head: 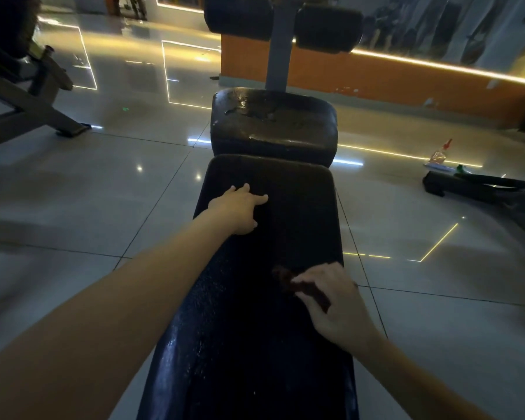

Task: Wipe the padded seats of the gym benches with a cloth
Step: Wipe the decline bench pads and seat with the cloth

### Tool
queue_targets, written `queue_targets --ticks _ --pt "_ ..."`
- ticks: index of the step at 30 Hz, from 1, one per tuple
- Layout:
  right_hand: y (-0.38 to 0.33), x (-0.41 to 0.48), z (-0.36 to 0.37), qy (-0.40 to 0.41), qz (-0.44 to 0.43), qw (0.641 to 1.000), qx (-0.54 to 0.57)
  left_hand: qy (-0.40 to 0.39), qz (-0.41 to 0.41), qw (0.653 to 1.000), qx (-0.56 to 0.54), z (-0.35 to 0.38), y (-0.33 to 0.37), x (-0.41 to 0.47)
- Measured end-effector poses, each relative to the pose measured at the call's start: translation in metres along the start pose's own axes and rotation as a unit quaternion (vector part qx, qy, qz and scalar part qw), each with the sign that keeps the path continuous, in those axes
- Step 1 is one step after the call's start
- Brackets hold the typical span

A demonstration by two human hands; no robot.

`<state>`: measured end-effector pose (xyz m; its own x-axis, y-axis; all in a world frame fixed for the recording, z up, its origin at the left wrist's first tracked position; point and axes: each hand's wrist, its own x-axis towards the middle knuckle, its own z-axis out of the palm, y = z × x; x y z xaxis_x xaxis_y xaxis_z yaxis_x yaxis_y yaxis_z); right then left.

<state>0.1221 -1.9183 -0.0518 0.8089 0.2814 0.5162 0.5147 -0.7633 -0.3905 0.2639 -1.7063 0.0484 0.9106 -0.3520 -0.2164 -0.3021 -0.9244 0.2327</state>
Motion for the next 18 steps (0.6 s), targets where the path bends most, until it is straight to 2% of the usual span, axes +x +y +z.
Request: queue_targets --ticks 4,10,14,16,18 --pt "-0.03 -0.047 0.004 -0.04 -0.011 0.998 0.053 0.088 0.002 0.995 -0.051 0.022 -0.002 -0.014" --pt "-0.052 -0.09 0.014 -0.067 -0.045 0.995 0.063 0.099 0.007 0.99 -0.1 0.029 -0.005 -0.028" --pt "-0.031 -0.033 0.017 -0.007 -0.044 0.999 -0.002 0.099 0.01 0.99 -0.1 0.023 -0.012 -0.031" --pt "-0.006 0.021 0.016 0.056 0.011 0.997 -0.047 0.101 0.005 0.99 -0.099 0.022 -0.013 -0.031" --pt "0.02 0.074 0.01 0.086 0.069 0.991 -0.071 0.097 0.002 0.991 -0.091 0.023 -0.015 -0.032"
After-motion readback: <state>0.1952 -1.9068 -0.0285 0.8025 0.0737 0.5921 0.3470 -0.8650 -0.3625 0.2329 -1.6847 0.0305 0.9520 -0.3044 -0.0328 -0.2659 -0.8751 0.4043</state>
